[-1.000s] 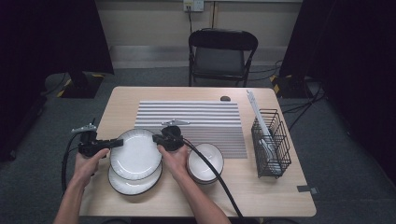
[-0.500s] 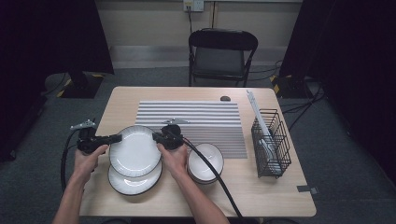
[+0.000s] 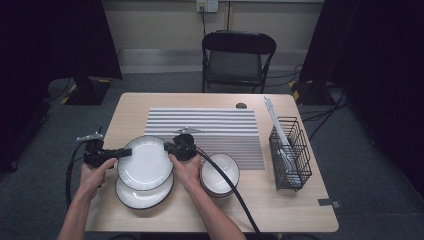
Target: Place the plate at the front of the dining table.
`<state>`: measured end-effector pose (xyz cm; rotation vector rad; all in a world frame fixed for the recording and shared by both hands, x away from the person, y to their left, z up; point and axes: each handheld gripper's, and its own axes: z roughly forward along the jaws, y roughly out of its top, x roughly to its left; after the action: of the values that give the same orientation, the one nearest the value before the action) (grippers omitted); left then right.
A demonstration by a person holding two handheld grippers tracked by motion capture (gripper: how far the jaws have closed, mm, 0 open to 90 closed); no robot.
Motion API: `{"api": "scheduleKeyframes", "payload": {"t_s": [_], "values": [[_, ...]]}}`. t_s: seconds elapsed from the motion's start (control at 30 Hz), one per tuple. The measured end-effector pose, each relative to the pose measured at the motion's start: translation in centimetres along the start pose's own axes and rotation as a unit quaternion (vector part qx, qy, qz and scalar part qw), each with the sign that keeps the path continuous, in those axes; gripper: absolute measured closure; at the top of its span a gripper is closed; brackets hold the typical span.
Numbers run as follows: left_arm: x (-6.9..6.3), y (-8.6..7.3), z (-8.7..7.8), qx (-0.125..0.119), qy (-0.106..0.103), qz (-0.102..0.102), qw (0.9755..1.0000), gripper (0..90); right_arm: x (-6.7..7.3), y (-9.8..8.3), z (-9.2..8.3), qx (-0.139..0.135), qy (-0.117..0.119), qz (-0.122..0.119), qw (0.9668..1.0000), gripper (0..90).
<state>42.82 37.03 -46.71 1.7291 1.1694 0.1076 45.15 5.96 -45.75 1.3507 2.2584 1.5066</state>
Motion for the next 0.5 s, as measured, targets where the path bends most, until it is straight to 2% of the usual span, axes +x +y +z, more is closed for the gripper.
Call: {"api": "scheduleKeyframes", "payload": {"t_s": [0.17,0.27,0.5], "values": [[-0.07,0.00,-0.14,-0.001,0.000,0.005,1.0000,81.4,-0.08,0.03,-0.02,0.004,0.009,-0.003,1.0000,83.3],[-0.09,0.02,-0.16,-0.001,0.003,0.007,1.0000,81.6,0.04,-0.21,0.26,0.016,0.011,-0.005,0.9998,79.1],[-0.09,0.04,-0.10,-0.003,0.002,0.006,1.0000,82.0,0.01,-0.53,0.63,0.041,0.030,0.008,0.9987,71.8]]}}
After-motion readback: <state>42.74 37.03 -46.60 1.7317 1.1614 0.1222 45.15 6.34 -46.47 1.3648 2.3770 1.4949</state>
